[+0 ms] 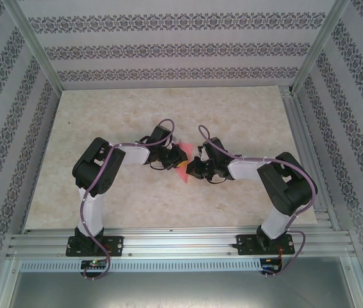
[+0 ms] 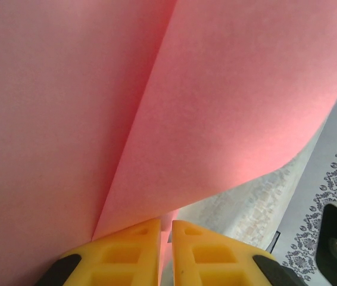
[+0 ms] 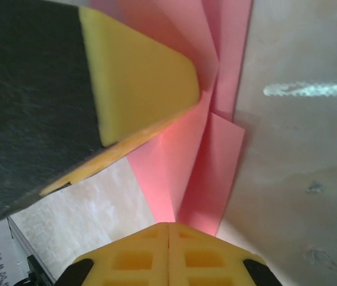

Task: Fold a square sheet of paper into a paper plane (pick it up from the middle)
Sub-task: Fourth fold the wing at the center of the table.

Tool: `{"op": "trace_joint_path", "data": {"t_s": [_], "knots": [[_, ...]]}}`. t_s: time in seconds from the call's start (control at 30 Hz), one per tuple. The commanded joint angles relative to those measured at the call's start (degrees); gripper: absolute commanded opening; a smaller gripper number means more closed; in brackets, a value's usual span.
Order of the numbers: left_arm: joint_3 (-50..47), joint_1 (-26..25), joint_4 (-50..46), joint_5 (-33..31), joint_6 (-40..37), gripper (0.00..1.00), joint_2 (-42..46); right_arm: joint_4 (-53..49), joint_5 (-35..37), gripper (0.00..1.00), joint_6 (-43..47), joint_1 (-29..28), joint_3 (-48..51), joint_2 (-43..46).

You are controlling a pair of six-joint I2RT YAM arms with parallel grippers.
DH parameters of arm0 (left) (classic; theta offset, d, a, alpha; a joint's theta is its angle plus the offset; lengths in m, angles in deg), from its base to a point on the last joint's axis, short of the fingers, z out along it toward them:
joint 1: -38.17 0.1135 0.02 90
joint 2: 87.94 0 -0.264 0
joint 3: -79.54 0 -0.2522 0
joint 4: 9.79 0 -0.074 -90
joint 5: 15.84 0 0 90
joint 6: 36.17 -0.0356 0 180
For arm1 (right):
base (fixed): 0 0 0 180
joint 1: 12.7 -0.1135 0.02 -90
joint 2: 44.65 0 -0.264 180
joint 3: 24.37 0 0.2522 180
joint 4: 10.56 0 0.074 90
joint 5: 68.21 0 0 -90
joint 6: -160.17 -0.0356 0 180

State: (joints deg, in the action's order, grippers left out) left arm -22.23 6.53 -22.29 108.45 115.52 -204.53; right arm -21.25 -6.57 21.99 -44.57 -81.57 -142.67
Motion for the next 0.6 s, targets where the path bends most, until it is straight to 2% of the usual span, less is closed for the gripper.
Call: {"op": "trace_joint_path", "data": {"t_s": [0.0, 0.23, 0.57], "knots": [[0.85, -0.41, -0.77, 0.28, -1.84, 0.16, -1.0, 3.39, -0.99, 0.05, -0.41, -0.64, -1.65, -0.24], [0.84, -0.37, -0.73, 0.52, -1.75, 0.15, -0.94, 4.86, -2.57, 0.06, -1.67, -0.82, -2.64, -3.22], [1.7, -0.36, -1.12, 0.99, -2.36, 0.16, -0.86, 1.63, 0.7, 0.08, 0.14, 0.63, -0.65, -4.74]]}}
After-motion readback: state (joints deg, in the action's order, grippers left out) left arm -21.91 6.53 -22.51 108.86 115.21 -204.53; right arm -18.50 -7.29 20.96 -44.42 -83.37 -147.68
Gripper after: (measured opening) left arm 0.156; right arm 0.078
